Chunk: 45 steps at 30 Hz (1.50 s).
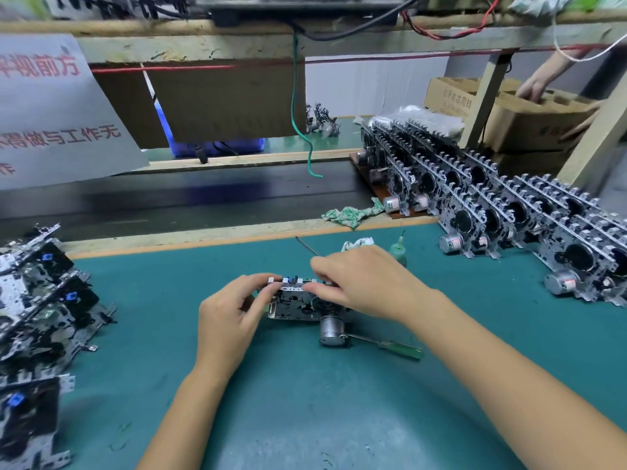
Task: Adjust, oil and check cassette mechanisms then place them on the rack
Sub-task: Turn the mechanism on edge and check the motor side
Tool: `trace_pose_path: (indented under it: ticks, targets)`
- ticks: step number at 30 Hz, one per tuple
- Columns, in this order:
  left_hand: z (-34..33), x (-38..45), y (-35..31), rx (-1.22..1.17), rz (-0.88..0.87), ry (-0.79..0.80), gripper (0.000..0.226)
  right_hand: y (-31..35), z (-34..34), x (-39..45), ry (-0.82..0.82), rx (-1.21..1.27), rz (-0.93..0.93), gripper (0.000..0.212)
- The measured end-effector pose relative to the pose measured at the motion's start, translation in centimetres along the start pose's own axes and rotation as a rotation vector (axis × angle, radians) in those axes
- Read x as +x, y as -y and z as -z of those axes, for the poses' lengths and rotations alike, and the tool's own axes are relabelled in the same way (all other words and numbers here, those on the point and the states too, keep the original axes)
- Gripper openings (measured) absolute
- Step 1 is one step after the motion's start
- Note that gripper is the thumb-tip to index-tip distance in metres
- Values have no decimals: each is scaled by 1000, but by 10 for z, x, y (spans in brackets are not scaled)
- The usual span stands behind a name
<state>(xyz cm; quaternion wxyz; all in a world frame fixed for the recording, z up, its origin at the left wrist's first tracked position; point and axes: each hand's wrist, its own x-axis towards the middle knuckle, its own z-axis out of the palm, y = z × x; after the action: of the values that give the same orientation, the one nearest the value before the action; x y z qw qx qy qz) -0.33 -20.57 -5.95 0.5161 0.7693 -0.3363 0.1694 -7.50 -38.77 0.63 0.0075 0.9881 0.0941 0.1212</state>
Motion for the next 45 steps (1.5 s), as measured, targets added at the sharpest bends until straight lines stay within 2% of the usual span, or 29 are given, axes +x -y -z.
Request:
trace_pose_path:
  ticks: [3, 5, 8, 12, 16, 18, 21, 23, 26, 30, 33, 36, 38, 41, 43, 45]
  targets:
    - [4, 3, -10, -86, -5, 1, 5, 1, 7, -11, -87, 20, 89, 34]
    - [8, 10, -25, -115, -60, 54, 7, 0, 12, -28, -194, 116, 62, 35]
    - [3, 25, -55, -123, -121, 168, 15, -6, 20, -58, -314, 265, -60, 37]
    - [-31, 39, -95, -182, -82, 341, 12, -29, 37, -106, -400, 359, -220, 35]
    - [-87, 54, -131, -204, -23, 522, 11, -66, 53, -148, -413, 298, -372, 37]
    - [-121, 64, -148, -147, -45, 557, 8, -87, 56, -162, -420, 245, -455, 43]
    - [-170, 79, -169, -117, -60, 578, 15, -117, 51, -173, -451, 198, -593, 42]
    - [-198, 85, -178, -132, -25, 639, 27, -136, 45, -174, -442, 168, -694, 44]
    - [-232, 86, -182, -53, -30, 826, 49, -161, 37, -171, -389, 106, -801, 45]
    - [-257, 82, -175, 38, -111, 990, 73, -183, 27, -168, -364, 54, -895, 44]
    - [-265, 80, -167, 219, -240, 1016, 85, -185, 17, -166, -330, -12, -1015, 45]
    - [-269, 74, -157, 399, -423, 916, 87, -180, 13, -167, -381, -42, -1072, 47]
    - [-269, 70, -151, 444, -475, 889, 89, -178, 13, -166, -395, -35, -1105, 47]
    - [-263, 65, -149, 405, -455, 922, 90, -172, 14, -162, -358, -83, -1140, 39]
    - [-252, 65, -153, 397, -451, 966, 87, -165, 18, -155, -262, -276, -1126, 31]
    - [-236, 68, -162, 392, -423, 980, 79, -151, 29, -146, -219, -394, -1092, 37]
